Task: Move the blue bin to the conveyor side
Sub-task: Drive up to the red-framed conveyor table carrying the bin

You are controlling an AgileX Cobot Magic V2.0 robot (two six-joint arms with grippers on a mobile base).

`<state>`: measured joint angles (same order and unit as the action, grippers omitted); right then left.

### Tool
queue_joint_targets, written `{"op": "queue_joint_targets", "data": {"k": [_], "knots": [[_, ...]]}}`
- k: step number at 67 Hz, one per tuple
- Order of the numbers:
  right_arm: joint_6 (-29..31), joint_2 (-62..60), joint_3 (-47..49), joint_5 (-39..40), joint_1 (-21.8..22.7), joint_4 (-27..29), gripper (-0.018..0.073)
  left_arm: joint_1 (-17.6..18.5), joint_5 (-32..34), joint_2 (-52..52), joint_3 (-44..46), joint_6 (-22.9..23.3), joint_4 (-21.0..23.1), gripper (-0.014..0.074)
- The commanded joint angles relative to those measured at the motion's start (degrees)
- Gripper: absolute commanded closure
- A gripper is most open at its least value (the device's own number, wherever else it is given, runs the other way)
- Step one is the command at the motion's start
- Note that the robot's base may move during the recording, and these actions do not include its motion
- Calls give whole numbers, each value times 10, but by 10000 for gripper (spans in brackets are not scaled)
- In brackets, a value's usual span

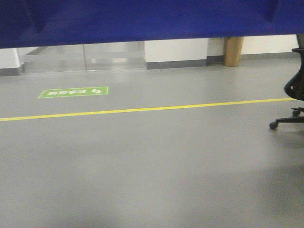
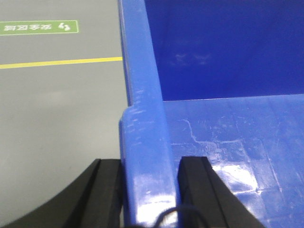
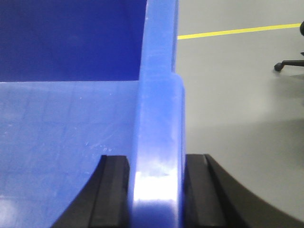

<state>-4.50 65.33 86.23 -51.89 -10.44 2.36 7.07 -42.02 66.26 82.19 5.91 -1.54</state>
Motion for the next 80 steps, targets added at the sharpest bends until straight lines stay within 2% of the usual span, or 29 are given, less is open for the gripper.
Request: {"op": "queue_joint_targets", "data": {"k": [1,80], "knots": [[11,-14,10,74,1,-15,629,2,67,-13,10,-12,-7,585],[11,-14,10,74,1,-15,629,2,68,-13,10,-12,-7,585]]}}
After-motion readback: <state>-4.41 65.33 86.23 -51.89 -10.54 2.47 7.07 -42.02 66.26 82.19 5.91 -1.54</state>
